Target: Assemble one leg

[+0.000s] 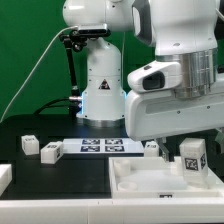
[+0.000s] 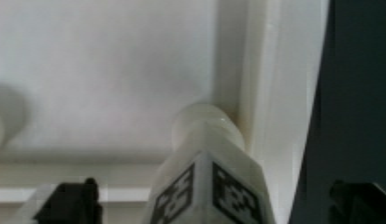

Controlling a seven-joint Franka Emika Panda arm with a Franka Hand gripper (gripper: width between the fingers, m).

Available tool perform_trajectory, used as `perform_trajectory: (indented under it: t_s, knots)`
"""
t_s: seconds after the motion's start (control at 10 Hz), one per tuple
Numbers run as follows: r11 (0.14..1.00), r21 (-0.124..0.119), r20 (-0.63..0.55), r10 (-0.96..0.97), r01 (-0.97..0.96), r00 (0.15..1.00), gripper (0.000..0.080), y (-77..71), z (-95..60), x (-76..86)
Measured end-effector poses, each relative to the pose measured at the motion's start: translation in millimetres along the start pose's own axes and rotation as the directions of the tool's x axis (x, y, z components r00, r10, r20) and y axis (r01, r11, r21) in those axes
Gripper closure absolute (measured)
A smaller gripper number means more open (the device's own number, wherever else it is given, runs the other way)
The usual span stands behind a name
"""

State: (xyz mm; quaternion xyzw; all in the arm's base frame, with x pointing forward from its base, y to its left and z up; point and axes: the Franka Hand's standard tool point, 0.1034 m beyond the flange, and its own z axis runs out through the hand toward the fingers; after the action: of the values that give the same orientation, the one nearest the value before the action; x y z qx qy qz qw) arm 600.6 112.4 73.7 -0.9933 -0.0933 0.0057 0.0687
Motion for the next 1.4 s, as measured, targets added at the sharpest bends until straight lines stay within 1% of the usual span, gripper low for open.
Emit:
perform_trajectory:
  t_s: [0.1,0.2,0.3,0.5,0.6,0.8,0.9,1.0,1.1,1.2,1.3,1.4]
  knots:
    - [1.000,0.001,-0.001,-0.031,0.031,1.000,0.0150,-2.8,-0.3,0.5]
    - [0.991,-0.006,0.001,-0.132,0.132,0.991,0.0150,-5.3,-1.1,1.3]
    - [0.974,-0.007,0.001,-0.225,0.225,0.974,0.0150,-8.0,-2.3,2.9]
    - [0.934,0.000,0.014,-0.359,0.359,0.933,0.0150,-5.7,-5.8,5.5]
    - [0.909,0.000,0.014,-0.417,0.417,0.909,0.0150,-4.6,-5.4,5.0]
    - [0.915,0.000,0.015,-0.403,0.403,0.915,0.0150,-4.7,-5.1,4.7]
    - [0.915,0.000,0.015,-0.403,0.403,0.915,0.0283,-4.6,-5.1,4.6]
    - [0.915,0.000,0.015,-0.403,0.403,0.915,0.0283,-4.5,-5.0,4.6]
    - [0.922,0.001,0.015,-0.387,0.387,0.922,0.0430,-4.7,-5.0,4.5]
    - [0.931,0.000,0.014,-0.365,0.365,0.931,0.0508,-4.1,-5.0,4.6]
    - [0.930,0.000,0.014,-0.367,0.367,0.930,0.0508,-3.9,-5.0,4.5]
    - [0.961,0.000,0.001,-0.278,0.278,0.961,0.0508,-3.6,-4.8,5.3]
